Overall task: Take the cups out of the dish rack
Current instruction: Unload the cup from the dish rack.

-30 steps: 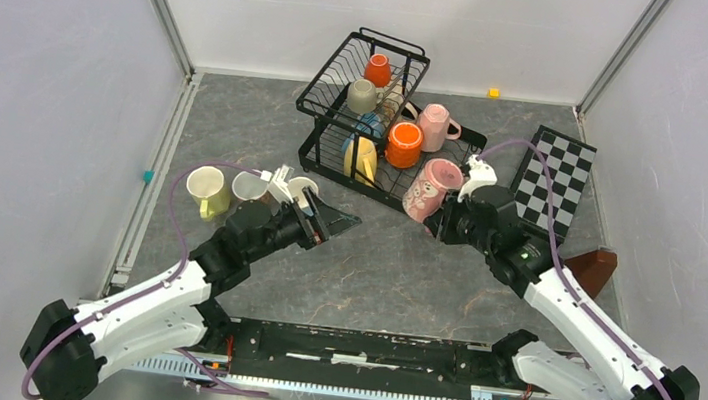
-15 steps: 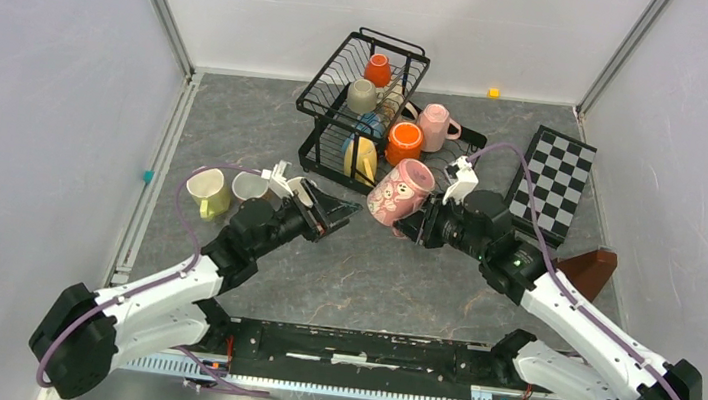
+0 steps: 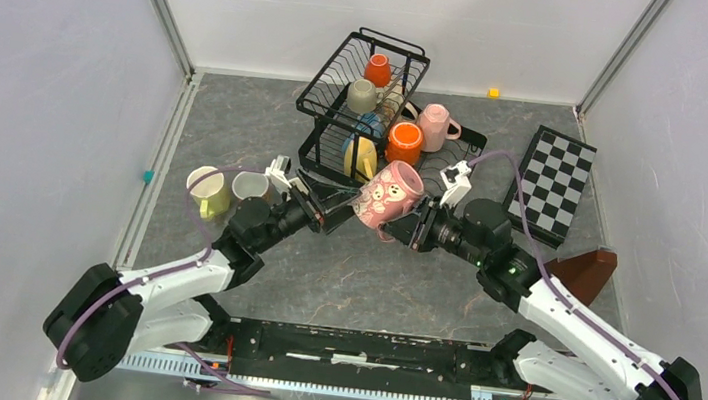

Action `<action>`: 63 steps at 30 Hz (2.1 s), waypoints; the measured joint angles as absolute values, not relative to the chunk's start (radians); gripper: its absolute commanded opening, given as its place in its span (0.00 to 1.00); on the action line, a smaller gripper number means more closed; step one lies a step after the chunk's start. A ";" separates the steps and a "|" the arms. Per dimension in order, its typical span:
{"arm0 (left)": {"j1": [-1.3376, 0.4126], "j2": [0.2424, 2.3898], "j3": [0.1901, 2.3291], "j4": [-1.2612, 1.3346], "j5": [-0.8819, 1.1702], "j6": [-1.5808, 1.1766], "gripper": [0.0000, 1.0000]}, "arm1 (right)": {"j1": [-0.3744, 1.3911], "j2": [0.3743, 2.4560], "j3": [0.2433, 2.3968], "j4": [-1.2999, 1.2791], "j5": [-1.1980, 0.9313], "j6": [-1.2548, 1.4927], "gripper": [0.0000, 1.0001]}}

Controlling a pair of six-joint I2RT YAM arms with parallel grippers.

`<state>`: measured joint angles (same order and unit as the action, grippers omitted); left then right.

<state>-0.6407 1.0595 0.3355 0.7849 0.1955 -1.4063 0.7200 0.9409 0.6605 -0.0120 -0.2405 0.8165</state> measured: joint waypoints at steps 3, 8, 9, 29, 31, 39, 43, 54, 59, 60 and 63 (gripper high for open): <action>-0.641 1.077 0.335 0.850 0.208 -1.434 0.92 | 0.720 0.930 0.631 0.036 -0.263 0.850 0.00; -0.640 1.139 0.324 1.000 0.222 -1.488 0.85 | 0.722 0.923 0.569 0.134 -0.286 0.919 0.00; -0.640 1.155 0.319 1.030 0.224 -1.503 0.83 | 0.722 0.920 0.557 0.157 -0.289 0.934 0.00; -0.641 1.097 0.323 1.179 0.275 -1.634 0.60 | 0.765 0.970 0.467 0.559 -0.362 1.141 0.00; -0.641 1.094 0.326 1.174 0.279 -1.635 0.57 | 0.774 0.978 0.467 0.577 -0.361 1.145 0.00; -0.641 1.094 0.334 1.146 0.293 -1.635 0.41 | 0.794 0.988 0.467 0.605 -0.357 1.149 0.00; -0.641 1.094 0.339 1.135 0.297 -1.636 0.18 | 0.801 0.990 0.467 0.623 -0.354 1.150 0.00; -0.644 1.050 0.382 1.058 0.313 -1.622 0.02 | 0.817 0.989 0.466 0.649 -0.343 1.177 0.47; -0.643 1.024 0.387 0.969 0.312 -1.604 0.02 | 0.823 0.956 0.466 0.619 -0.339 1.108 0.97; -0.643 1.019 0.387 0.945 0.312 -1.597 0.02 | 0.824 0.939 0.468 0.599 -0.334 1.079 0.98; -0.643 0.994 0.394 0.863 0.311 -1.569 0.02 | 0.825 0.893 0.477 0.522 -0.311 1.015 0.98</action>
